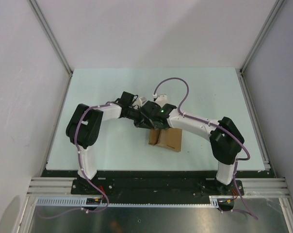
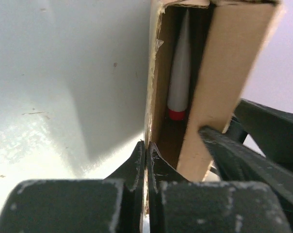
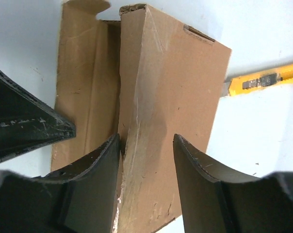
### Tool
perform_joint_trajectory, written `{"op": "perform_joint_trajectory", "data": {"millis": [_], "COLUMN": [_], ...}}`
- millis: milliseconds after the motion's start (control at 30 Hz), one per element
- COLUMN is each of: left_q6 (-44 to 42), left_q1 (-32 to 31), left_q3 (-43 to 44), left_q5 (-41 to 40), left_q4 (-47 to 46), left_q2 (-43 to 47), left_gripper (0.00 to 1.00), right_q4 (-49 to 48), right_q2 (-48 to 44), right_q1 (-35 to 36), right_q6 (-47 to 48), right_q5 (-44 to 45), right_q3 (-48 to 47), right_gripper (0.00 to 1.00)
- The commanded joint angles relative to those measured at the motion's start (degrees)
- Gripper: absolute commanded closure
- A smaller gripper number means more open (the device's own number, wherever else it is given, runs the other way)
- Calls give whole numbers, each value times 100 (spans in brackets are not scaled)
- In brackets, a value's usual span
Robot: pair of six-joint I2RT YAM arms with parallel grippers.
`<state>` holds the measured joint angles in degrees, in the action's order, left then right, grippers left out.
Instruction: Unpack the express box
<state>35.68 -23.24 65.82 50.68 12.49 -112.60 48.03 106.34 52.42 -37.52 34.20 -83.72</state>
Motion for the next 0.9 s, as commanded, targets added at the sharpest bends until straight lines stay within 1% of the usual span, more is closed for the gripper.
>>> {"op": "perform_joint_trajectory", "data": {"millis": [0, 300, 467, 667, 767, 867], "left_q6": [-61, -166, -193, -395, -500, -588], "left_q1": [338, 707, 1085, 1445, 1498, 1516], "left_q3": [-61, -245, -359, -632, -764, -738], "left_q5": [48, 4, 91, 241, 329, 364], "left_q4": [-89, -89, -89, -98, -89, -89], "left_q2": [370, 501, 590, 941, 1082, 1196], "left_gripper": [100, 100, 100, 100, 100, 100], "right_q4": [646, 944, 1015, 1489, 1333, 867], "right_q2": [-474, -826, -940, -1037, -1142, -1291], "right_q1": [-188, -338, -364, -531, -663, -707], "right_q6": [-133, -326, -467, -853, -705, -336], "right_q5": [395, 535, 676, 1484, 1590, 1564], "right_q3": [128, 207, 234, 295, 313, 313], "right_gripper": [49, 48, 48, 48, 47, 48]}}
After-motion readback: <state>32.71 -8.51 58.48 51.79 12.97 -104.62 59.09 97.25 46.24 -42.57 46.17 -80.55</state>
